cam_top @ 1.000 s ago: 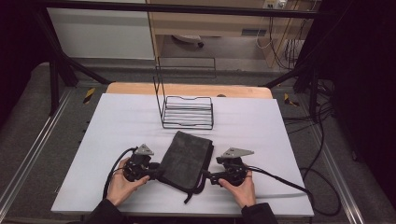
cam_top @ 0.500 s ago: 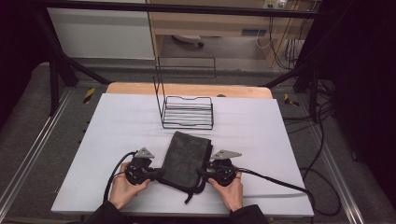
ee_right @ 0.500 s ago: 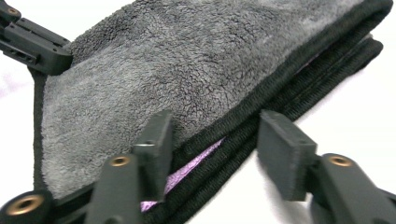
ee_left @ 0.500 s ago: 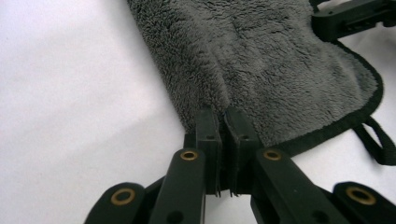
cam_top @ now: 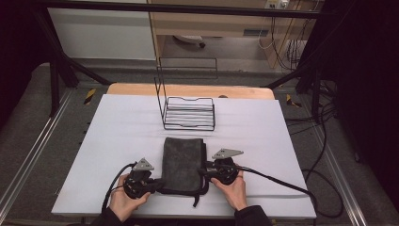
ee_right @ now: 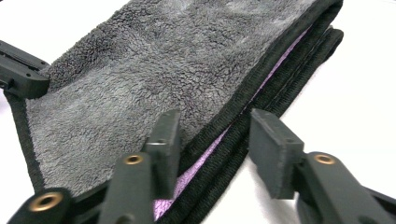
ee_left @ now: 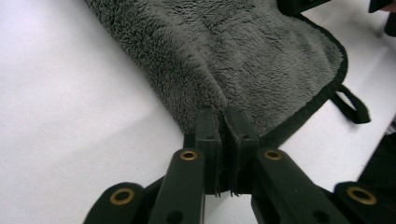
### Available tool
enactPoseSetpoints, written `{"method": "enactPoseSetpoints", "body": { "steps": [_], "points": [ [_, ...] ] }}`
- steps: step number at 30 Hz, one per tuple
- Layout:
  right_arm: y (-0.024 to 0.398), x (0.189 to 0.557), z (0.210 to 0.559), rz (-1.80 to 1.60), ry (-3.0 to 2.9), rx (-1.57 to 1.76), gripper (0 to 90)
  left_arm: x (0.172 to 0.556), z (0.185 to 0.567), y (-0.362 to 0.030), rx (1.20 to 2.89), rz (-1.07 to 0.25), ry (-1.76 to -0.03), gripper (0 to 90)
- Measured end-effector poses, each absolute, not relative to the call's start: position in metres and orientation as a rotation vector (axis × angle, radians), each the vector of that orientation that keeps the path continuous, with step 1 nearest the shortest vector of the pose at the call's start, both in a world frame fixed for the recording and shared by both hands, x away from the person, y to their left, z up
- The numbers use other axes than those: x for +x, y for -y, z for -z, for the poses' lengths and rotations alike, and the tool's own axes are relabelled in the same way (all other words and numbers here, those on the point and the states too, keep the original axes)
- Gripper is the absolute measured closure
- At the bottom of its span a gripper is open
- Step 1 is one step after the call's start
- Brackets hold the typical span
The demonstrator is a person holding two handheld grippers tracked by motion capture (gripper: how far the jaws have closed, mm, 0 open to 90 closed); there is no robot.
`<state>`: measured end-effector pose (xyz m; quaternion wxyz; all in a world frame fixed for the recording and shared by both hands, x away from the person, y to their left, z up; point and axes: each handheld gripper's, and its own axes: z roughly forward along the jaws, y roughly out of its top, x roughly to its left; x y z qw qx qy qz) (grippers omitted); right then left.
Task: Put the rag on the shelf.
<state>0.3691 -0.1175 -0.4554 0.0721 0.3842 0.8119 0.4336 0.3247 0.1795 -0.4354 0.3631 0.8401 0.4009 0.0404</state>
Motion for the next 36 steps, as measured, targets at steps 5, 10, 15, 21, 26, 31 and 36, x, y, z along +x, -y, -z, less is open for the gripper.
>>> {"method": "enactPoseSetpoints", "body": {
  "steps": [5,10,15,21,26,31,36],
  "points": [
    [0.123,0.369,0.448,-1.274,-2.432,1.121,28.3,0.328,0.431,-0.187,2.165,-0.153,-0.996,66.4],
    [0.134,0.37,0.437,-1.308,-2.402,1.11,13.7,0.336,0.423,-0.197,2.133,-0.187,-0.975,47.0],
    [0.145,0.371,0.432,-1.315,-2.4,1.102,5.0,0.349,0.416,-0.201,2.134,-0.187,-0.975,26.4],
    [0.149,0.37,0.432,-1.296,-2.421,1.096,1.0,0.367,0.408,-0.202,2.135,-0.201,-0.976,10.8],
    [0.149,0.37,0.433,-1.287,-2.424,1.079,0.9,0.379,0.405,-0.202,2.112,-0.234,-0.998,9.0],
    [0.149,0.37,0.434,-1.284,-2.429,1.08,0.9,0.395,0.404,-0.201,2.103,-0.248,-1.024,9.2],
    [0.149,0.369,0.434,-1.282,-2.428,1.083,0.9,0.414,0.404,-0.196,2.093,-0.264,-1.057,12.4]
  ]
}}
